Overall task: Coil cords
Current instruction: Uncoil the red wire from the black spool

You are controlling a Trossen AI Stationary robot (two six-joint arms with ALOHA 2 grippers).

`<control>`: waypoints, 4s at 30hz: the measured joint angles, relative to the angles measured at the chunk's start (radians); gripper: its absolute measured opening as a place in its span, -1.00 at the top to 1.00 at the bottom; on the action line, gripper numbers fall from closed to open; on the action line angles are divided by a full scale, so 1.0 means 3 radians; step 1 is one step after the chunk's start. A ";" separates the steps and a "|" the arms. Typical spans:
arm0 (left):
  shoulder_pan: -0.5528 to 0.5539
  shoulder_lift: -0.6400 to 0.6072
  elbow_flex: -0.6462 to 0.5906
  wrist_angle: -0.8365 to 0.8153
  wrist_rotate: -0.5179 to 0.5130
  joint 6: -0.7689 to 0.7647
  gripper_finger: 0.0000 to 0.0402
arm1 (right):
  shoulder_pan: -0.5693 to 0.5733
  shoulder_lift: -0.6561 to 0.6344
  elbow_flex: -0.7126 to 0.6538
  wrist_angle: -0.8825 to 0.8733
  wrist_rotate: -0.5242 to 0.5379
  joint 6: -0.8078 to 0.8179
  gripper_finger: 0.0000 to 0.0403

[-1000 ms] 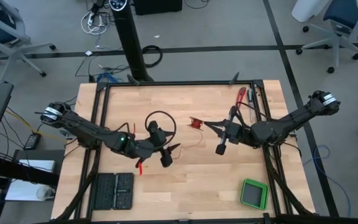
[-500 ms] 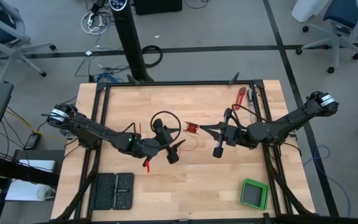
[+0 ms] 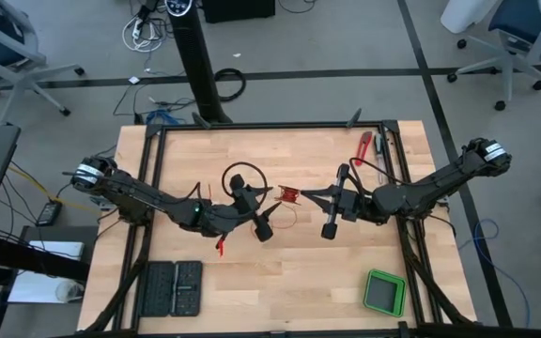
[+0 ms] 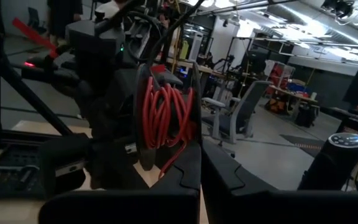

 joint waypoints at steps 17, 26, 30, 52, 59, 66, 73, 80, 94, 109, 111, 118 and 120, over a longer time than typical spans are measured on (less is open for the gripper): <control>0.0022 -0.0068 0.0000 -0.0089 0.0211 0.0042 0.99 | 0.0002 -0.0001 0.0000 -0.0229 0.0048 -0.0005 1.00; -0.0148 -0.0528 -0.0001 -0.0455 0.0128 0.0089 1.00 | 0.0066 -0.0009 0.0000 -0.0892 0.0406 -0.0363 1.00; -0.0246 -0.0676 -0.0001 -0.0449 0.0126 0.0157 1.00 | 0.0061 -0.0009 0.0000 -0.1074 0.0491 -0.0415 1.00; -0.0192 -0.0200 -0.0001 0.0148 0.0630 0.0170 1.00 | -0.0192 0.0316 0.0003 -0.0232 0.1785 -0.0355 1.00; -0.0092 -0.0053 -0.0001 0.0367 0.0650 0.0232 1.00 | -0.0224 0.0595 0.0003 0.0039 0.1656 -0.0430 1.00; -0.0076 -0.0053 -0.0001 0.0066 0.0661 0.0155 1.00 | -0.0131 0.0523 0.0001 0.0440 0.1533 -0.0758 1.00; -0.0051 -0.0053 -0.0001 -0.0446 0.0352 0.0057 1.00 | 0.0108 0.0289 0.0001 0.0456 0.1258 -0.0843 1.00; -0.0051 -0.0053 -0.0001 -0.1091 -0.0138 -0.0118 1.00 | 0.0338 0.0097 0.0001 0.0448 0.1238 -0.1015 1.00; -0.0063 -0.0104 0.0133 -0.1194 -0.0593 0.0089 0.35 | 0.0548 -0.0011 0.0001 -0.0094 0.1582 -0.1118 1.00; -0.0046 -0.0107 0.0187 -0.0995 0.0046 0.0086 -0.06 | 0.0365 -0.0008 0.0000 -0.0535 0.1264 -0.0299 1.00; -0.0046 -0.0107 0.0187 -0.1032 0.0048 0.0066 -0.06 | 0.0341 -0.0008 0.0000 -0.0535 0.1287 -0.0323 1.00; -0.0046 -0.0107 0.0187 -0.1092 0.0199 -0.0049 -0.06 | 0.0264 -0.0008 0.0000 -0.0501 0.1358 -0.0322 1.00; -0.0046 -0.0107 0.0187 -0.1082 0.0249 -0.0092 -0.06 | 0.0250 -0.0008 0.0000 -0.0502 0.1363 -0.0322 1.00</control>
